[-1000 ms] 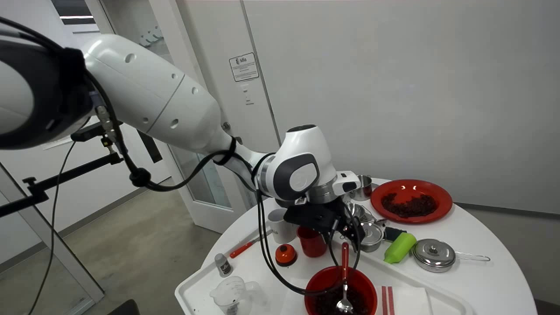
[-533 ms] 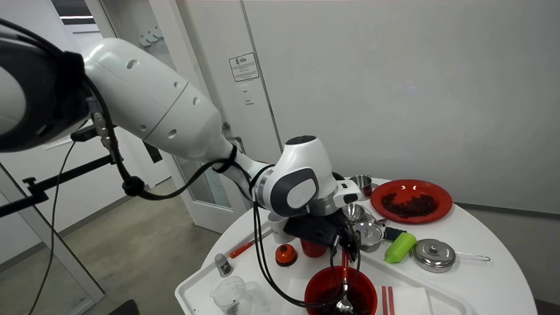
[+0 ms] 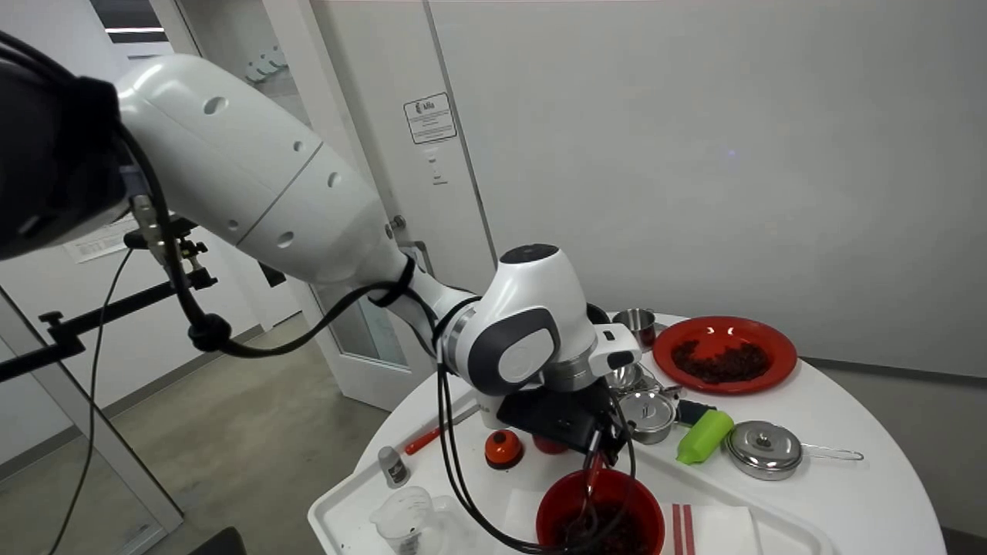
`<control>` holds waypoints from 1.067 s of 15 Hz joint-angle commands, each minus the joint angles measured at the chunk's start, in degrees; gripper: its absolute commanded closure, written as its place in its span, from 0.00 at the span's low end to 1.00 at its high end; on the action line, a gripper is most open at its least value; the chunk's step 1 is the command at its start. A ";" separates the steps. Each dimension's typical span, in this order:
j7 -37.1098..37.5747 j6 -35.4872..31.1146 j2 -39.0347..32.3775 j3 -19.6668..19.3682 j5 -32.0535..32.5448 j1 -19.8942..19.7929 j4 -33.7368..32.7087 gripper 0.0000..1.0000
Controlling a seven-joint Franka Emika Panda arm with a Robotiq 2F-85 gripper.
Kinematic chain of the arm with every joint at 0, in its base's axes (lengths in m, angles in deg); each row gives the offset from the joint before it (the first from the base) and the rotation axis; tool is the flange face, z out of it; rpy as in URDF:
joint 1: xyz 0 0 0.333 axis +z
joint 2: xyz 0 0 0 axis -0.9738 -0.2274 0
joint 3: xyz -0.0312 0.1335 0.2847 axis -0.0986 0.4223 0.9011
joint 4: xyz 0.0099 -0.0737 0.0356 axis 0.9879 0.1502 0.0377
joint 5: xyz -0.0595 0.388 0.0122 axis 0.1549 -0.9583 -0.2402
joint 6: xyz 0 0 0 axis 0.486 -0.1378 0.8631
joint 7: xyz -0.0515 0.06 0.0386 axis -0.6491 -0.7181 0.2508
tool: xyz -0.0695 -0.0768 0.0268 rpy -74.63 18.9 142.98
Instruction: Put the spoon in the orange mug
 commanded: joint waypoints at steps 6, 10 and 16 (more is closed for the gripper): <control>-2.79 -2.52 5.47 0.63 -1.96 -1.62 5.69 0.92; -2.44 -3.05 7.54 0.28 -1.81 -1.34 6.99 0.92; -2.33 -2.36 10.46 0.41 -2.12 -0.97 8.16 0.92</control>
